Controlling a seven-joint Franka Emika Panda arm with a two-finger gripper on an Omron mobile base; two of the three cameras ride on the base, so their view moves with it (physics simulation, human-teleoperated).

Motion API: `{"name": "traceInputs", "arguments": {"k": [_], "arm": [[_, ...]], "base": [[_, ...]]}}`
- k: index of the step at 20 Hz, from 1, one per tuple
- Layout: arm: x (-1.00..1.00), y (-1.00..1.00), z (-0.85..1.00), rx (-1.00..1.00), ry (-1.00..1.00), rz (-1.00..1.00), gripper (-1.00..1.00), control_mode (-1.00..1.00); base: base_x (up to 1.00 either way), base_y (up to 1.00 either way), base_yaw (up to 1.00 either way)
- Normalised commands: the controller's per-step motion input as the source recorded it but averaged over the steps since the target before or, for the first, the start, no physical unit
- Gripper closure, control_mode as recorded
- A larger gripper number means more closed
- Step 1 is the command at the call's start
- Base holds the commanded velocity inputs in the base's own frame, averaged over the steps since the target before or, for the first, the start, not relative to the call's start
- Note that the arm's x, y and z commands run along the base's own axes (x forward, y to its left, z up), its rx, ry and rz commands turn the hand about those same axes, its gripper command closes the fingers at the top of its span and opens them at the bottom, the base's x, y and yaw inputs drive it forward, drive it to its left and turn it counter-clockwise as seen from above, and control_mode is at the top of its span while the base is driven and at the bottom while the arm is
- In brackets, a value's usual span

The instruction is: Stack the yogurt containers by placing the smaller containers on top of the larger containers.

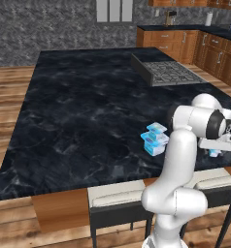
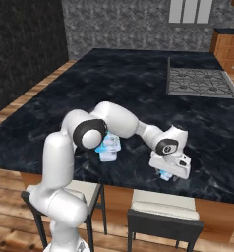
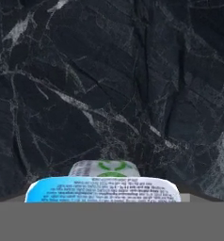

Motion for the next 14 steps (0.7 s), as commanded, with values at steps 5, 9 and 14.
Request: {"name": "traceInputs", "arguments": {"k": [5,9,14], "arm": [[0.0,0.0,-0.27,0.02,-0.01,0.0,-1.0,-1.0],[0.0,0.06,-0.09,0.0,0.0,0.0,1.0,-1.0],[-0.08,0.07,0.2,0.0,-0.09,0.0,1.0,-1.0]], "base": [[0.0,0.0,0.0],[0.0,0.0,0.0],[0.0,0.0,0.0]]}}
